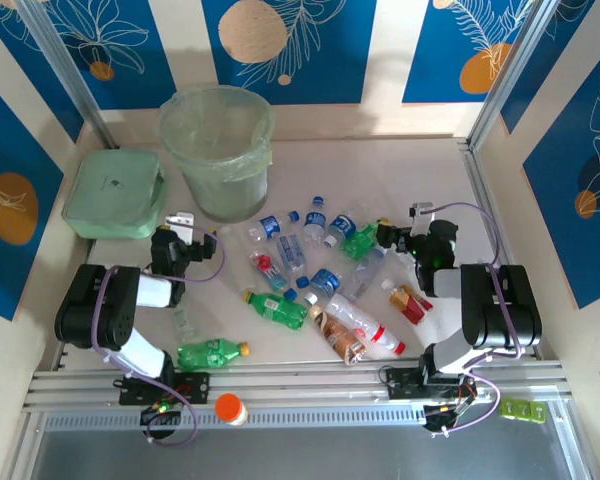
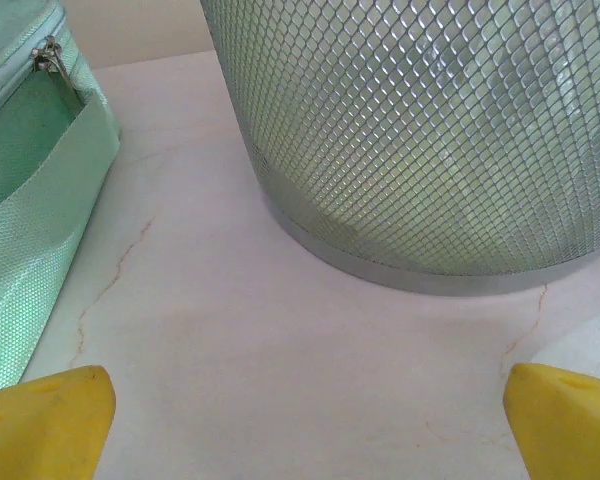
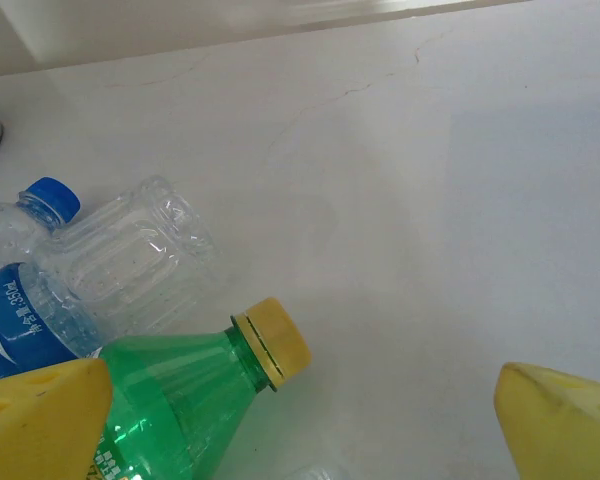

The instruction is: Put the plastic bottles in the bin

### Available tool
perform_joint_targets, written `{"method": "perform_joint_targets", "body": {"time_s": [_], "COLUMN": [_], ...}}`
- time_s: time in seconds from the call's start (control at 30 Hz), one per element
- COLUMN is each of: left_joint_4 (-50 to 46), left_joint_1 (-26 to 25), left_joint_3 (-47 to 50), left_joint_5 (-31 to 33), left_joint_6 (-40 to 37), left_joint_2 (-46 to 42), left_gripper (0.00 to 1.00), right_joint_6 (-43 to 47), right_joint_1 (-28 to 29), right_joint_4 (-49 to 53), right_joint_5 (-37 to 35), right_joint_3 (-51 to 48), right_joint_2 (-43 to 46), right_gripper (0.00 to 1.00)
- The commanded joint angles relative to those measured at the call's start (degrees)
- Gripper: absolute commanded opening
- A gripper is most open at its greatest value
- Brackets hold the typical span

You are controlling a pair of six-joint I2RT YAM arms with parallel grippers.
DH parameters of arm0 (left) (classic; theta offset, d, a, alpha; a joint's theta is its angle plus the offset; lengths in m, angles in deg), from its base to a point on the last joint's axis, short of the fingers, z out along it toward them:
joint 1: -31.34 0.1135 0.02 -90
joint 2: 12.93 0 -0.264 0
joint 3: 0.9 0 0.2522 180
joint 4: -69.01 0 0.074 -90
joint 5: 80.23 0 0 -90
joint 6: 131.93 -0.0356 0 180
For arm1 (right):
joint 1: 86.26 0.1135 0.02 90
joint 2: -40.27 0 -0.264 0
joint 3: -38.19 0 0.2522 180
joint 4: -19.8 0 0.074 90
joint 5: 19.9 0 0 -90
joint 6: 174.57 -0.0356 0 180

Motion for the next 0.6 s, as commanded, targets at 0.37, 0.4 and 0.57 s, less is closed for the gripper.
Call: {"method": "perform_joint_targets", "body": {"time_s": [0.37, 0.4, 0.57], "left_joint_4": [1.19, 1.13, 0.95], "left_joint_1": [-0.17, -0.17, -0.15], "left_joint_3": [-0.15, -0.21, -0.32], "left_joint_5": [0.05, 0.05, -0.04], "left_joint_6": [-0.36, -0.36, -0.30], "left_joint_2": [-0.70, -0.74, -0.64], "left_gripper": [0.99, 0.99, 0.99], "right_joint_6": [0.97, 0.84, 0.88], "right_joint_1": [1.03, 0.93, 0.81], "right_joint_4": [0.10, 0.10, 0.11], "right_joint_5": [-1.10, -1.02, -0.86], "right_joint_3": [0.99, 0.99, 0.99], "right_joint_2": [0.23, 0.23, 0.23], "right_gripper": [0.99, 0.99, 0.99]}}
